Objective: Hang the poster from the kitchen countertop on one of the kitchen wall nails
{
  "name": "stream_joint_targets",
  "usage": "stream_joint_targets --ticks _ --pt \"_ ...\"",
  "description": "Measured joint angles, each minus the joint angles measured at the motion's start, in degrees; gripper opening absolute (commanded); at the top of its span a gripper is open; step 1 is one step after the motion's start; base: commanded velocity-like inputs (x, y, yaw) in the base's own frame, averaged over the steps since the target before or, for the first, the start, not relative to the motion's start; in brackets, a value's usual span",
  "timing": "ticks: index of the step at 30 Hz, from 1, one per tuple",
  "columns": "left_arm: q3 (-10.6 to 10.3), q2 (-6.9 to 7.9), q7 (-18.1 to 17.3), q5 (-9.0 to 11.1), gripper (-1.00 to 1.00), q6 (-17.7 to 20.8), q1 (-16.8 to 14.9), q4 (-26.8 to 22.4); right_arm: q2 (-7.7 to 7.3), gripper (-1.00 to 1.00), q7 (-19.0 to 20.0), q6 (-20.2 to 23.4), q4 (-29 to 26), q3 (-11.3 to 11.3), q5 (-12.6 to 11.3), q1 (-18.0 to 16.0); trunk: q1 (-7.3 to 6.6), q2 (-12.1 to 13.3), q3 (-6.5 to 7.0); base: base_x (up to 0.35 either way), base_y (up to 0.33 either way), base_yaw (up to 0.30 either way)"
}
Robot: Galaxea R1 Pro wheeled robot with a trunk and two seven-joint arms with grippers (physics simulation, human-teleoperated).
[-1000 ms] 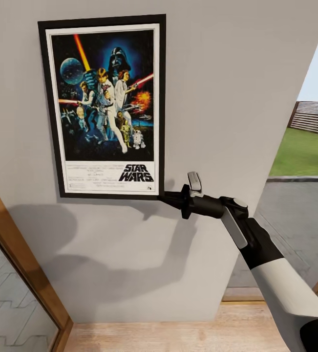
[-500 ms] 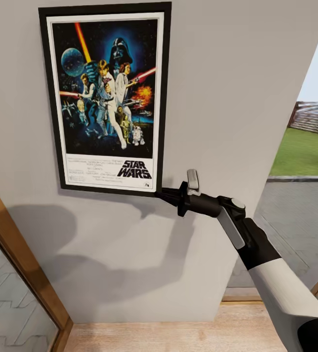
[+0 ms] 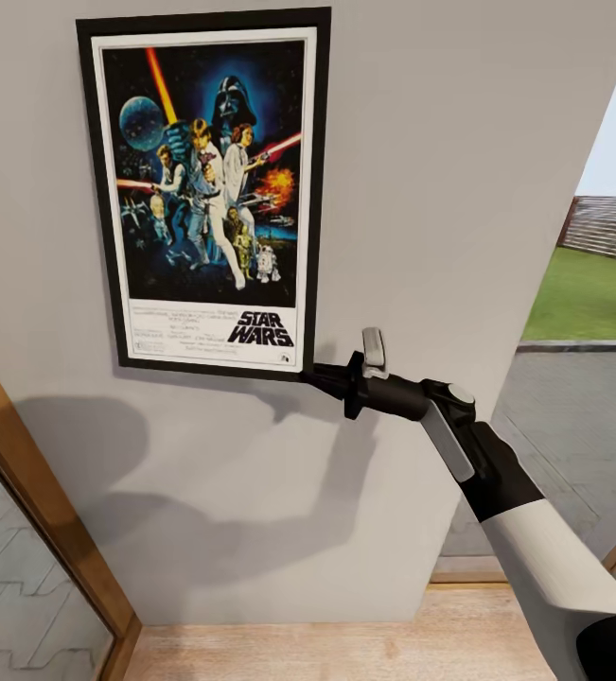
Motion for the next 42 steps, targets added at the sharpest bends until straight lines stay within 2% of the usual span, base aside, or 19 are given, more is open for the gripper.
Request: stream_joint_targets --ticks 11,16,19,42 --pt "0.0 0.00 0.0 0.0 1.00 0.0 0.0 0.0 0.00 -1.00 0.0 0.0 0.0 0.0 0.1 0.0 0.00 0.0 0.00 0.000 0.000 0.000" --pt "0.0 0.00 0.0 0.0 1.00 0.0 0.0 0.0 0.05 -1.00 0.0 0.1 0.0 0.0 2.7 0.0 0.00 0.0 0.00 0.000 0.000 0.000" --pt "0.0 0.00 0.0 0.0 1.00 0.0 0.0 0.0 0.07 -1.00 0.0 0.1 0.5 0.0 3.4 0.0 0.00 0.0 0.00 0.000 0.000 0.000" --pt "0.1 0.00 0.0 0.1 1.00 0.0 0.0 0.0 0.53 -1.00 0.0 0.1 1.3 -0.1 3.8 0.0 0.00 0.0 0.00 0.000 0.000 0.000"
